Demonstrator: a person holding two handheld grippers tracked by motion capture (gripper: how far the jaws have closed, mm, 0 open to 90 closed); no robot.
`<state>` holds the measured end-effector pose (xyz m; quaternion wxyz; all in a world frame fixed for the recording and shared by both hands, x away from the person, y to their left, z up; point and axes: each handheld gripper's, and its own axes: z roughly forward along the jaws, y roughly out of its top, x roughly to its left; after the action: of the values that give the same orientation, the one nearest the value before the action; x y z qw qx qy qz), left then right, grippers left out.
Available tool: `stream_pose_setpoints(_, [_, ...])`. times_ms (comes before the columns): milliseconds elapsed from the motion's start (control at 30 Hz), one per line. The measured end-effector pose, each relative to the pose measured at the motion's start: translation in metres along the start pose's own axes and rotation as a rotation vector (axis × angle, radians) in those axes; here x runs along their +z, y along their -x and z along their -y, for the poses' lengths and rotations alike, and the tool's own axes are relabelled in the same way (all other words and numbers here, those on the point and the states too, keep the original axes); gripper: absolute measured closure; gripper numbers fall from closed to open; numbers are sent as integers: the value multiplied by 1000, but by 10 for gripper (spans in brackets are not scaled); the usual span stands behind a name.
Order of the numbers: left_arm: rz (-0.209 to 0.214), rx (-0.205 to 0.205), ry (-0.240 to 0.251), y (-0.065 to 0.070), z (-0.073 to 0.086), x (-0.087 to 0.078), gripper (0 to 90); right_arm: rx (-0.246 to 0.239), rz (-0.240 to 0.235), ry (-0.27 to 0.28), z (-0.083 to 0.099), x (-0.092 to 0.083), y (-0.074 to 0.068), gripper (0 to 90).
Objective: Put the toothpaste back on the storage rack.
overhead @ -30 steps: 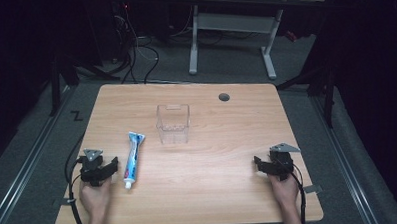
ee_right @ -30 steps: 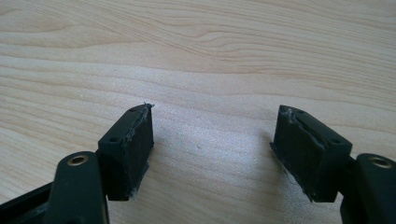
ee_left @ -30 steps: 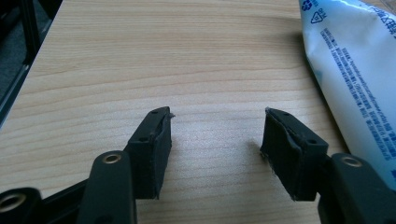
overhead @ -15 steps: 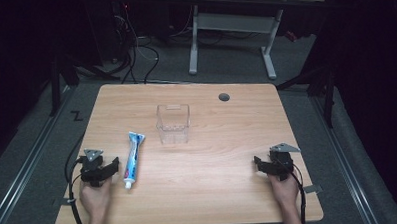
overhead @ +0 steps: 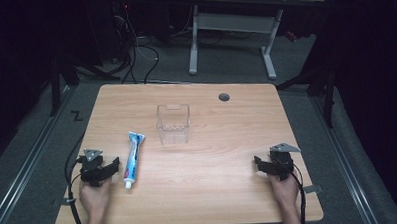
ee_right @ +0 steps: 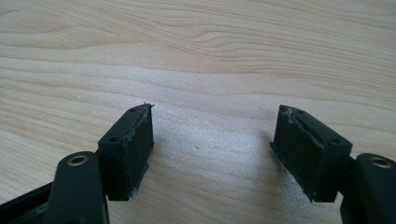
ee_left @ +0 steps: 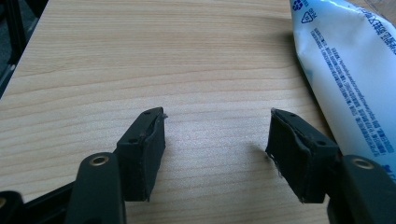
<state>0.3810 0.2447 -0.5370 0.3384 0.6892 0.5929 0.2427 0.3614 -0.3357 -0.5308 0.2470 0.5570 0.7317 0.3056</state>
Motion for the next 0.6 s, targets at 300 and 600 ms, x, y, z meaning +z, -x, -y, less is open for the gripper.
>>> stream_pose_setpoints(300, [11,-13,3,1,2,-2,364,0,-1,-1,0,0,0,288])
stream_pose_setpoints(600, [14,-10,-1,2,1,-2,333,-5,-6,-2,0,0,0,286])
